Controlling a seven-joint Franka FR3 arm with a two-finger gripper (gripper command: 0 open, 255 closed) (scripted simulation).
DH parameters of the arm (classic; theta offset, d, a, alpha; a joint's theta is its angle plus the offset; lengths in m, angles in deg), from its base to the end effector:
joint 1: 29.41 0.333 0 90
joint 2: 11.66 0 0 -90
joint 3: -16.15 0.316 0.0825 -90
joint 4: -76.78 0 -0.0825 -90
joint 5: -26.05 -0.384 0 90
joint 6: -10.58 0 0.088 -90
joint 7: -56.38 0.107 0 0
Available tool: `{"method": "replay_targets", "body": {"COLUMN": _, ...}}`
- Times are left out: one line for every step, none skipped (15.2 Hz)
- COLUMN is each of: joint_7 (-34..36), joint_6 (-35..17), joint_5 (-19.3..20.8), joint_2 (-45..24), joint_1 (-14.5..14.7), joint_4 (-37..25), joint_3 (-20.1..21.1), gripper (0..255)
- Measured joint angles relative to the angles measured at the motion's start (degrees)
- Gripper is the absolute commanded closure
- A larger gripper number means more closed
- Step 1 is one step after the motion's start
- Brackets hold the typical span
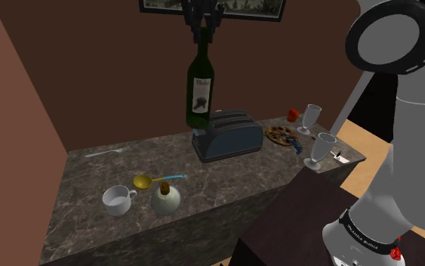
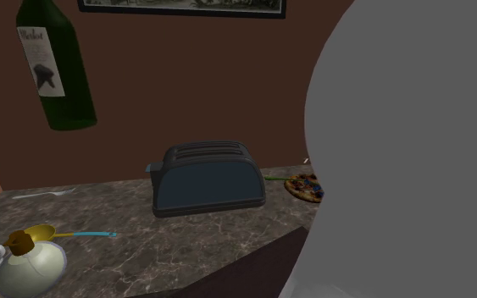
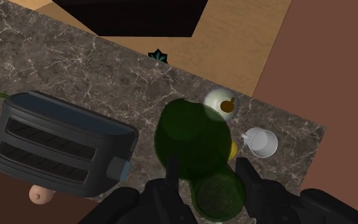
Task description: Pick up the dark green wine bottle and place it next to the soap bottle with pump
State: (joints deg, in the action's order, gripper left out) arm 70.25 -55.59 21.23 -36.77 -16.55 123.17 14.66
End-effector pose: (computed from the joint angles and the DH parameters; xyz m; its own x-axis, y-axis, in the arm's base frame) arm 0.6087 0.1392 0.6699 0.9944 -0.0088 -0.1056 -0.0136 -0.9989 -0.0447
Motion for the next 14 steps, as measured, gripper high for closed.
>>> {"method": "replay_targets", "body": {"joint_7": 0.37, "joint_6": -0.51, "joint_5": 0.02, "joint_2": 0.06, "joint_1": 0.33, "joint_4": 0.6, "joint_3": 0.1, "gripper": 255}}
{"method": "replay_targets", "body": {"joint_7": 0.4, "joint_6": -1.8, "joint_5": 0.07, "joint_2": 0.92, "joint_1": 0.47, "joint_4": 2.73, "joint_3": 0.1, "gripper": 255}}
{"method": "replay_targets", "body": {"joint_7": 0.37, "joint_6": -2.58, "joint_5": 0.1, "joint_2": 1.09, "joint_1": 0.51, "joint_4": 3.64, "joint_3": 0.1, "gripper": 255}}
{"method": "replay_targets", "body": {"joint_7": 0.32, "joint_6": -4.19, "joint_5": 0.16, "joint_2": 2.35, "joint_1": 0.61, "joint_4": 6.55, "joint_3": 0.08, "gripper": 255}}
{"method": "replay_targets", "body": {"joint_7": 0.26, "joint_6": -5.56, "joint_5": 0.21, "joint_2": 3.15, "joint_1": 0.68, "joint_4": 8.7, "joint_3": 0.07, "gripper": 255}}
{"method": "replay_targets", "body": {"joint_7": 0.2, "joint_6": -6.96, "joint_5": 0.26, "joint_2": 4.18, "joint_1": 0.76, "joint_4": 11.13, "joint_3": 0.06, "gripper": 255}}
{"method": "replay_targets", "body": {"joint_7": 0.14, "joint_6": -8.27, "joint_5": 0.3, "joint_2": 4.99, "joint_1": 0.82, "joint_4": 13.23, "joint_3": 0.06, "gripper": 255}}
{"method": "replay_targets", "body": {"joint_7": 0.02, "joint_6": -9.32, "joint_5": 0.34, "joint_2": 5.47, "joint_1": 0.81, "joint_4": 14.76, "joint_3": 0.03, "gripper": 255}}
{"method": "replay_targets", "body": {"joint_7": 0.01, "joint_6": -10.39, "joint_5": 0.36, "joint_2": 5.82, "joint_1": 0.88, "joint_4": 16.18, "joint_3": 0.04, "gripper": 255}}
{"method": "replay_targets", "body": {"joint_7": 0.0, "joint_6": -11.34, "joint_5": 0.39, "joint_2": 6.22, "joint_1": 0.93, "joint_4": 17.54, "joint_3": 0.05, "gripper": 255}}
{"method": "replay_targets", "body": {"joint_7": -0.13, "joint_6": -12.37, "joint_5": 0.4, "joint_2": 6.65, "joint_1": 0.91, "joint_4": 19.0, "joint_3": 0.03, "gripper": 255}}
{"method": "replay_targets", "body": {"joint_7": -0.18, "joint_6": -13.45, "joint_5": 0.43, "joint_2": 7.19, "joint_1": 0.95, "joint_4": 20.62, "joint_3": 0.02, "gripper": 255}}
{"method": "replay_targets", "body": {"joint_7": -0.25, "joint_6": -14.33, "joint_5": 0.45, "joint_2": 7.5, "joint_1": 0.96, "joint_4": 21.81, "joint_3": 0.02, "gripper": 255}}
{"method": "replay_targets", "body": {"joint_7": -0.34, "joint_6": -15.15, "joint_5": 0.47, "joint_2": 7.75, "joint_1": 0.96, "joint_4": 22.88, "joint_3": 0.01, "gripper": 255}}
